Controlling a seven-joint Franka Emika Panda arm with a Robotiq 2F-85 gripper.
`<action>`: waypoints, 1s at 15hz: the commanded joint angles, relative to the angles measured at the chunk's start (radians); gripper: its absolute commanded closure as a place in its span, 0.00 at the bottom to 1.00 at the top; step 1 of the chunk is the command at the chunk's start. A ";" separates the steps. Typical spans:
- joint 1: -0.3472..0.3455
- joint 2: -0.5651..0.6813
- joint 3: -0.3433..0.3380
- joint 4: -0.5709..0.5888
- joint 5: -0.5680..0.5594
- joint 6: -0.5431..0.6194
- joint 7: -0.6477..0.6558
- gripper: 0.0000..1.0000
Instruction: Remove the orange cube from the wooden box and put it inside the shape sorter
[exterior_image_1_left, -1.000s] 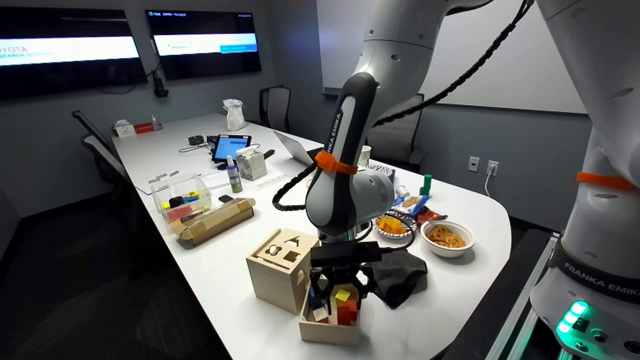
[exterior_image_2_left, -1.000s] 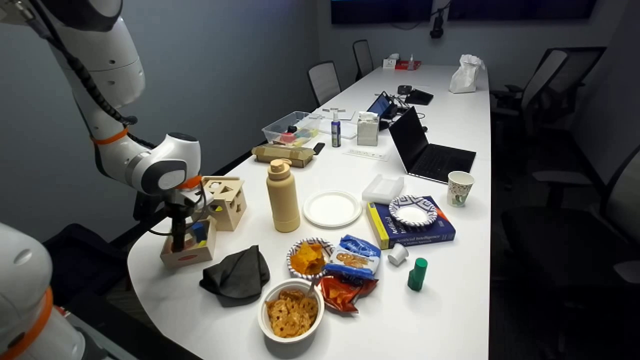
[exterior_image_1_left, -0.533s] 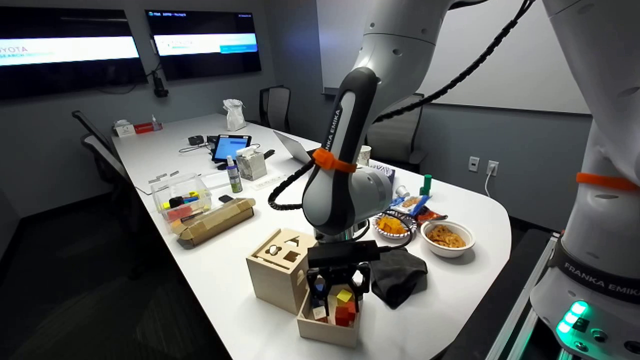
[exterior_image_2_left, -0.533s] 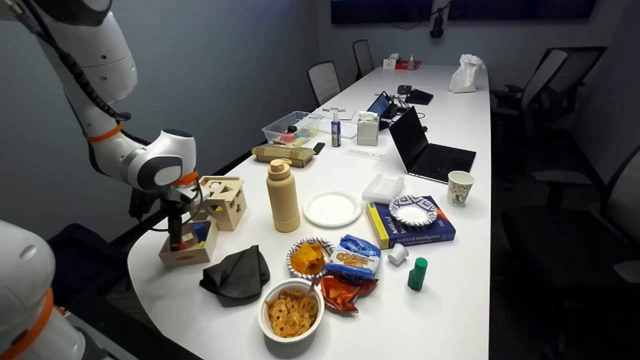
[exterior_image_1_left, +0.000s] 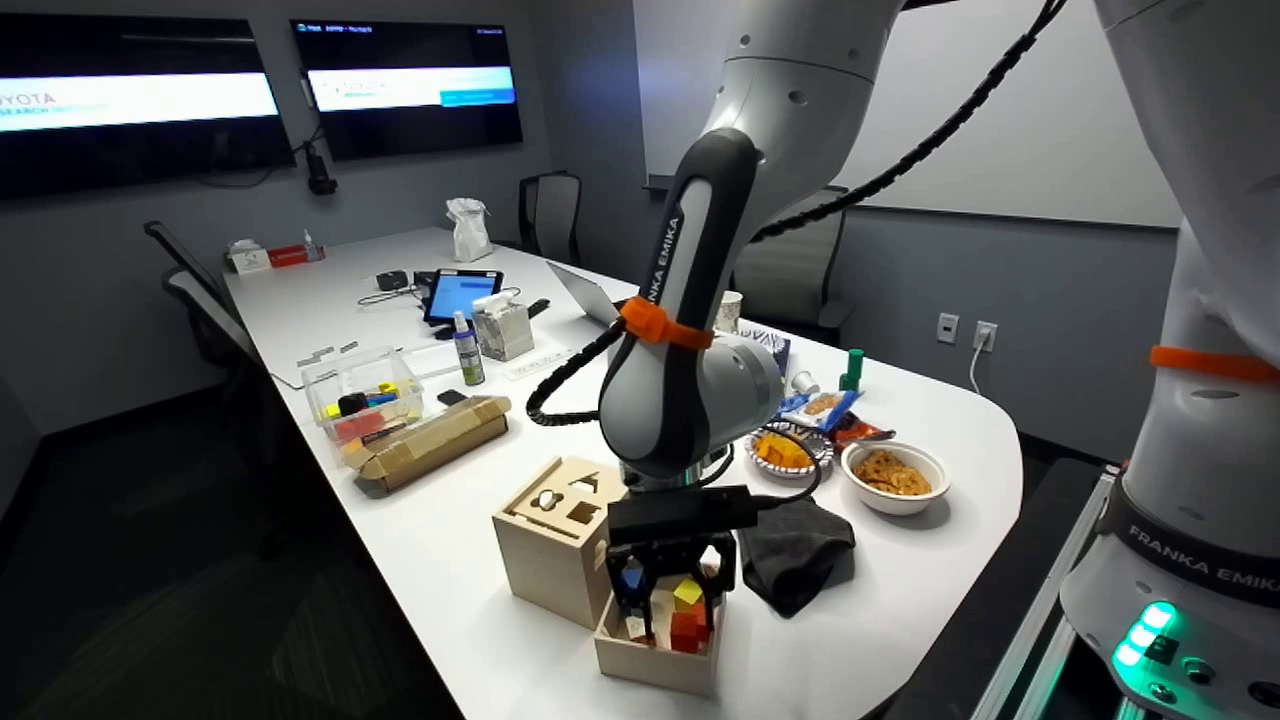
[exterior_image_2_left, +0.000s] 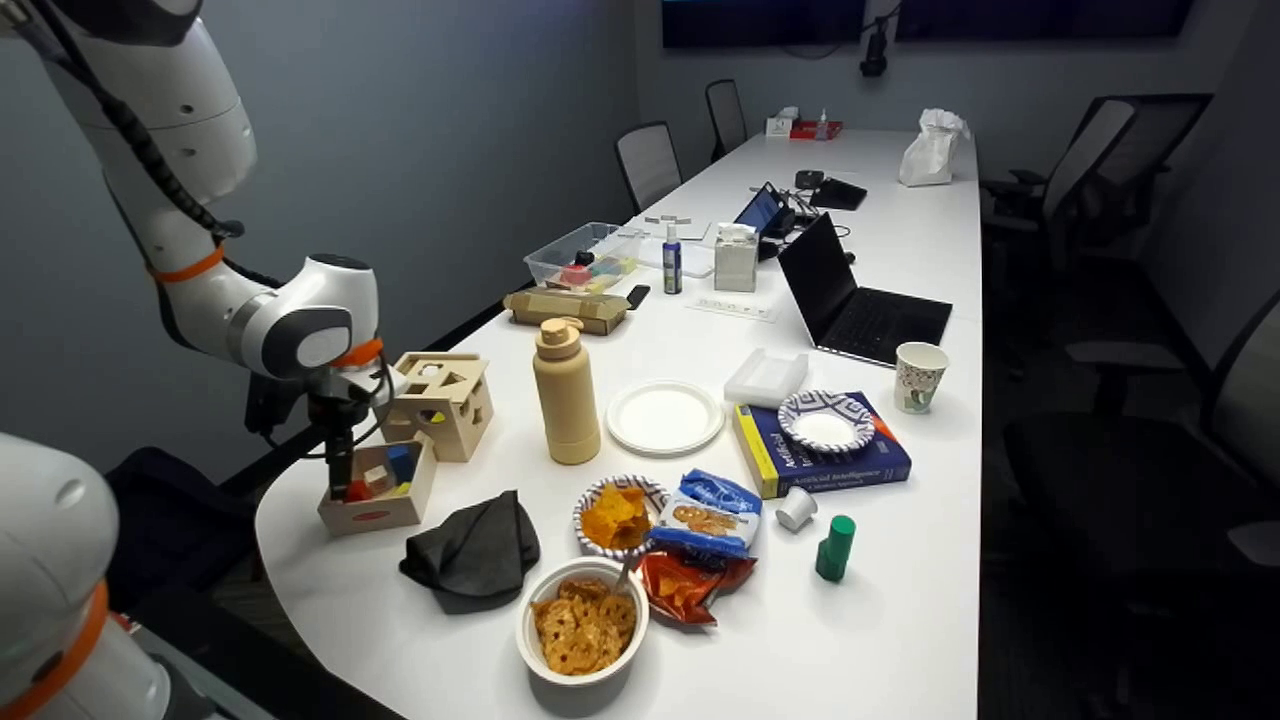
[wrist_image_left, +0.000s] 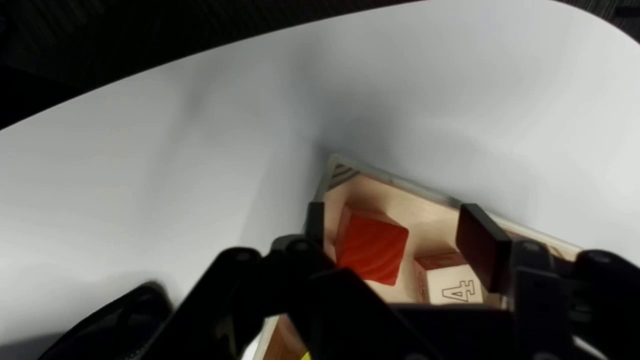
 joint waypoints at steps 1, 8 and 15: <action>0.020 -0.019 -0.025 0.000 -0.014 -0.019 0.026 0.29; 0.006 0.007 -0.038 0.033 -0.012 -0.026 0.011 0.32; -0.001 0.024 -0.035 0.053 -0.005 -0.041 0.004 0.32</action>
